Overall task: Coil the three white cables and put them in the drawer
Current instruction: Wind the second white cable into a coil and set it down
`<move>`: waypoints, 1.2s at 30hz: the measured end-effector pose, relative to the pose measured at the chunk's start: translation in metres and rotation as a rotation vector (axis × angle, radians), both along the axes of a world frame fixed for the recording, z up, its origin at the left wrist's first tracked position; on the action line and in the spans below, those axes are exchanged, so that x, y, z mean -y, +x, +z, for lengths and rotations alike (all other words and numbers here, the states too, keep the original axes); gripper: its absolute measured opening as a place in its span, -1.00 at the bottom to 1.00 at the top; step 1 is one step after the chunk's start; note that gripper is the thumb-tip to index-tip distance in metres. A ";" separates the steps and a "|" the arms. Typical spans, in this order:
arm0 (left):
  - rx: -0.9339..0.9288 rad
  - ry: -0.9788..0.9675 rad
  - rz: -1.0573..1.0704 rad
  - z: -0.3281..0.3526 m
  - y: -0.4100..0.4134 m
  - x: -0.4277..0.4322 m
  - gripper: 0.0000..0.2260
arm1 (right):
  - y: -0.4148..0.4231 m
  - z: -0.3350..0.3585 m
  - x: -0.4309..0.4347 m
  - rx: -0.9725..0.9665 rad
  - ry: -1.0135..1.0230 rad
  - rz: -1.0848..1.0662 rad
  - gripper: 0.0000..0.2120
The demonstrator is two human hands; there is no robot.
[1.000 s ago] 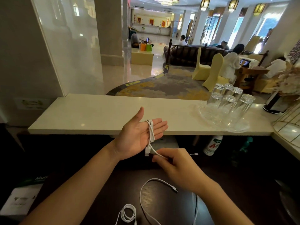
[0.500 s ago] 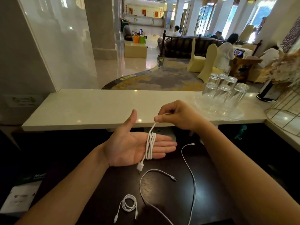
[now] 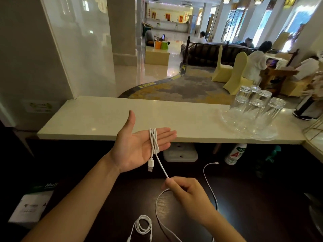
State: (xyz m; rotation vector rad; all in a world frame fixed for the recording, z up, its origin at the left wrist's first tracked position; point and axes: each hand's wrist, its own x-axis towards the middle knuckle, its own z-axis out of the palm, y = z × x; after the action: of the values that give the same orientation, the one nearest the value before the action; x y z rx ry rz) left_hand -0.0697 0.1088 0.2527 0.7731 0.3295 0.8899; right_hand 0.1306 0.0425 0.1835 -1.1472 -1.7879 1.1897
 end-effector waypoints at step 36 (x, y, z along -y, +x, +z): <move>0.250 -0.137 -0.506 -0.019 0.013 0.015 -0.03 | -0.002 0.017 -0.042 -0.483 -0.428 0.143 -0.76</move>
State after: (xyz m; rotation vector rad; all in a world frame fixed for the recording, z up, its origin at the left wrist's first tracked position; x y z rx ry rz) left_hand -0.0568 0.0942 0.2338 0.5718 -0.0308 0.4716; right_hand 0.1283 0.0848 0.2003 -0.8587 -1.2966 1.8193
